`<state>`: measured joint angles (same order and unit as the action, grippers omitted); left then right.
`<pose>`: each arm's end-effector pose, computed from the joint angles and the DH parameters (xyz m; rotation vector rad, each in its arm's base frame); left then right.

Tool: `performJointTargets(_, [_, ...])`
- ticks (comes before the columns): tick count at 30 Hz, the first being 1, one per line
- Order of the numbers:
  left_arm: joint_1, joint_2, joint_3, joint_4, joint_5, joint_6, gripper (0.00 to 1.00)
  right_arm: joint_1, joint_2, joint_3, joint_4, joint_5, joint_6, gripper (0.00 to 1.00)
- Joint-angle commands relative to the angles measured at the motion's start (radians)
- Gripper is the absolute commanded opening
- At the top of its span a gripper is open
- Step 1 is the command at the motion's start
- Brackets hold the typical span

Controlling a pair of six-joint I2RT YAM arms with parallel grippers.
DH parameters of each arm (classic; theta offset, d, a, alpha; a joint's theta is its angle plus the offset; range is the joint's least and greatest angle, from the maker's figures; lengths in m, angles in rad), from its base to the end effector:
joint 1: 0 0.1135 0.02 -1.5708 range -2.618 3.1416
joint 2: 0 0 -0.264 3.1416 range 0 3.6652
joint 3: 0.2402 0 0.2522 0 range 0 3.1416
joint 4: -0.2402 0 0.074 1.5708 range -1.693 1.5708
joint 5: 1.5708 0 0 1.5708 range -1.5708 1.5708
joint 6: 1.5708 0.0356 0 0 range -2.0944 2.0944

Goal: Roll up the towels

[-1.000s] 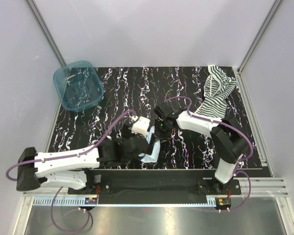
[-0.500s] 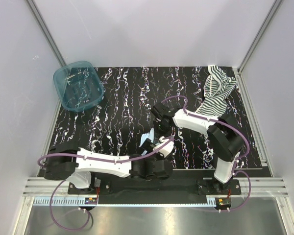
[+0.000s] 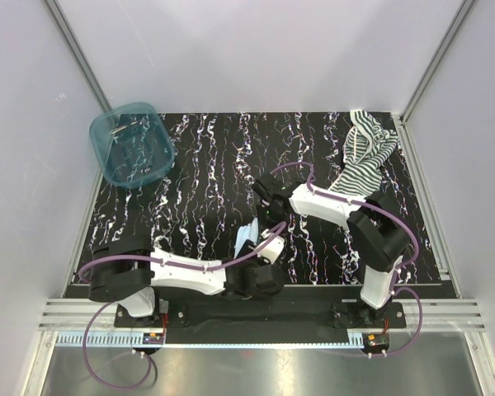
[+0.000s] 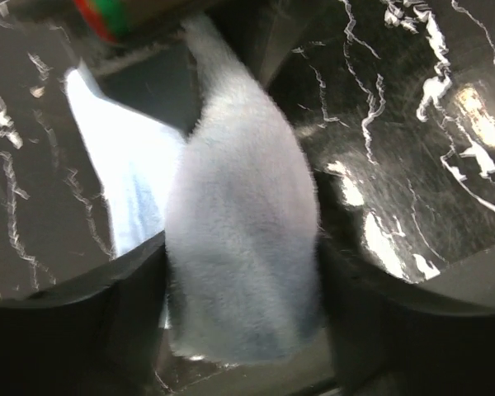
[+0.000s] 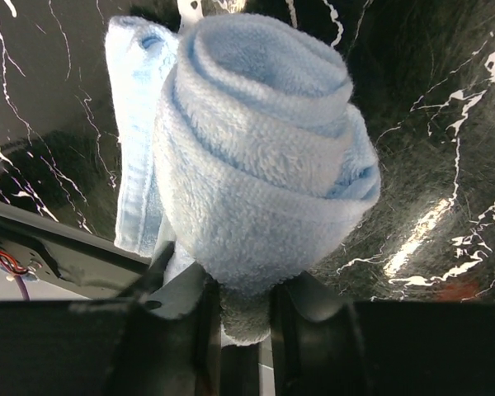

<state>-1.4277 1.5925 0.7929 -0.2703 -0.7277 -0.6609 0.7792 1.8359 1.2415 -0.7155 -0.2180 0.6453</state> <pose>0.0645 -0.2815 0.1554 0.6455 2.1928 -0.0678 0.2463 0.2541 0.1757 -0.2472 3.0338 0.5130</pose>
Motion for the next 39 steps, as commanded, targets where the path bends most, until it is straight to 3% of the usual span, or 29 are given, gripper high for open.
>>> performJointTargets(1, [0.03, -0.019, -0.046, 0.072, 0.088, 0.0, 0.56, 0.014, 0.019, 0.041, -0.062, 0.009, -0.03, 0.28])
performJointTargets(2, [0.036, -0.025, -0.055, 0.083, 0.102, 0.001, 0.51, 0.012, 0.017, 0.044, -0.065, 0.014, -0.032, 0.31])
performJointTargets(4, [0.058, -0.048, -0.087, 0.115, 0.137, 0.004, 0.45, 0.011, 0.014, 0.053, -0.074, 0.034, -0.036, 0.47])
performJointTargets(9, [0.107, -0.115, -0.165, 0.193, 0.195, 0.0, 0.42, -0.043, -0.027, 0.095, -0.117, 0.136, -0.035, 0.72])
performJointTargets(10, [0.136, -0.144, -0.203, 0.212, 0.232, 0.004, 0.41, -0.055, -0.046, 0.101, -0.108, 0.153, -0.017, 0.81])
performJointTargets(13, [0.209, -0.216, -0.274, 0.316, 0.339, 0.006, 0.42, -0.103, -0.15, 0.09, -0.038, 0.172, 0.02, 0.86])
performJointTargets(18, [0.338, -0.327, -0.431, 0.474, 0.514, -0.012, 0.43, -0.13, -0.262, 0.041, 0.082, 0.163, 0.039, 0.89])
performJointTargets(25, [0.531, -0.436, -0.627, 0.75, 0.811, -0.118, 0.42, -0.136, -0.366, -0.186, 0.338, 0.025, 0.079, 0.88])
performJointTargets(33, [0.691, -0.341, -0.748, 1.014, 0.987, -0.203, 0.38, -0.135, -0.348, -0.477, 0.746, -0.194, 0.229, 0.87])
performJointTargets(39, [0.728, -0.227, -0.765, 1.125, 1.06, -0.264, 0.38, -0.124, -0.279, -0.596, 1.06, -0.251, 0.295, 0.86])
